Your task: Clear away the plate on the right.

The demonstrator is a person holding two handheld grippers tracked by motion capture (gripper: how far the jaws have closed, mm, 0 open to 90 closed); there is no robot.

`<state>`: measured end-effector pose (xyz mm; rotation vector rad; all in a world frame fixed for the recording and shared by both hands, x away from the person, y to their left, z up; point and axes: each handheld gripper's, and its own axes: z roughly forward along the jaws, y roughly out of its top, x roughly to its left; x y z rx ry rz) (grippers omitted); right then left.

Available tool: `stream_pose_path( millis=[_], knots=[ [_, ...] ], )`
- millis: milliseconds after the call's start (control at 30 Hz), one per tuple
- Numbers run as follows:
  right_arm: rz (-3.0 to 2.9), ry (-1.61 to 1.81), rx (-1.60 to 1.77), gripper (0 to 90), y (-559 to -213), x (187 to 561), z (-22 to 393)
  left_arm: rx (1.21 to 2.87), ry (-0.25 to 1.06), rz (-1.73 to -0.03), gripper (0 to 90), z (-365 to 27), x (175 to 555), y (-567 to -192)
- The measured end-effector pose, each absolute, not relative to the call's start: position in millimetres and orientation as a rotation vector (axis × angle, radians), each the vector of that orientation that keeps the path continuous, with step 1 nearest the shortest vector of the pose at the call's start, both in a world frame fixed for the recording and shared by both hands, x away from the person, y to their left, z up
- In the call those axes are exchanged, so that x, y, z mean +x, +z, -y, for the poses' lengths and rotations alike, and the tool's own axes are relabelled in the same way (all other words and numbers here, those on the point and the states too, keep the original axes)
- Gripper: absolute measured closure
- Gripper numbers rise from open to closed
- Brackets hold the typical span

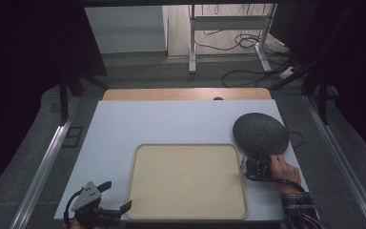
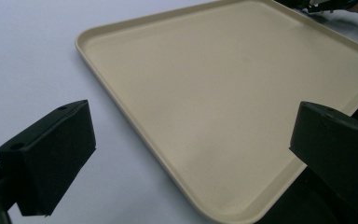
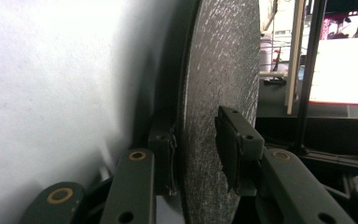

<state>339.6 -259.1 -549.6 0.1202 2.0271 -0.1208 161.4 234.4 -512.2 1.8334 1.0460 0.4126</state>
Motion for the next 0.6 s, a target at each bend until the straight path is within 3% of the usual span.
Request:
stream_pose_path(
  millis=[300, 600],
  knots=[
    [-1.959, -0.183, 0.042, 84.0, -559, 335, 258, 1.836, 0.413, -1.043, 0.0, -234, 161, -512],
    [-1.968, -0.166, 0.065, 85.0, -549, 331, 261, 1.836, 0.412, -1.045, 0.0, -234, 162, -512]
  ],
)
